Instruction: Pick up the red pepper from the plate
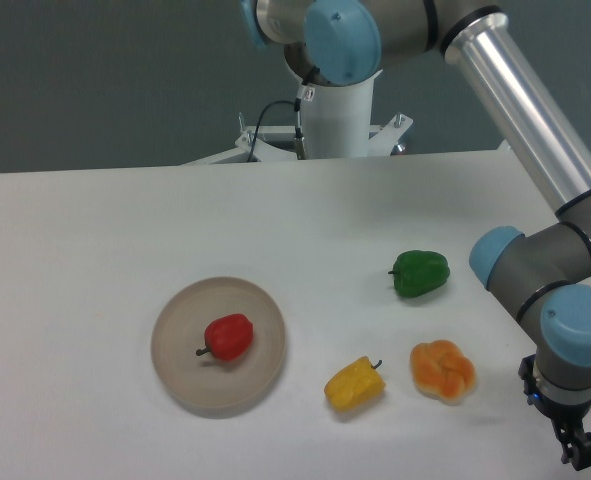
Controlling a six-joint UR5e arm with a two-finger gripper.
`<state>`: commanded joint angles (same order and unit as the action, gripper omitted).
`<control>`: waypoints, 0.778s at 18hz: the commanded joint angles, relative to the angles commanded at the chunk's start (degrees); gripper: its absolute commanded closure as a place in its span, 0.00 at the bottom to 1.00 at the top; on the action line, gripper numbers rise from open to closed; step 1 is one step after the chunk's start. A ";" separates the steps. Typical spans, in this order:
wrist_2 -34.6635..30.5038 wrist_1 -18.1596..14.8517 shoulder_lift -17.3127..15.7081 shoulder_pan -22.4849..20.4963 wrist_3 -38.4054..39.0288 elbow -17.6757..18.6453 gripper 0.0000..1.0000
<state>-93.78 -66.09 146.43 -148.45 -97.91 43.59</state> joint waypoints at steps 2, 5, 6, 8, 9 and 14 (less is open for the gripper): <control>0.09 -0.09 -0.18 0.00 0.17 0.35 0.00; -0.17 -0.09 -0.88 0.35 0.79 0.44 0.00; -0.26 -0.17 -0.97 0.79 0.97 0.53 0.00; -0.26 -0.26 -1.84 0.97 1.32 1.57 0.00; -0.26 -0.26 -2.80 1.23 2.01 2.71 0.00; -0.18 -0.53 -8.86 2.90 6.75 9.39 0.00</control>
<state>-93.96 -66.62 137.56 -145.55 -91.16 52.98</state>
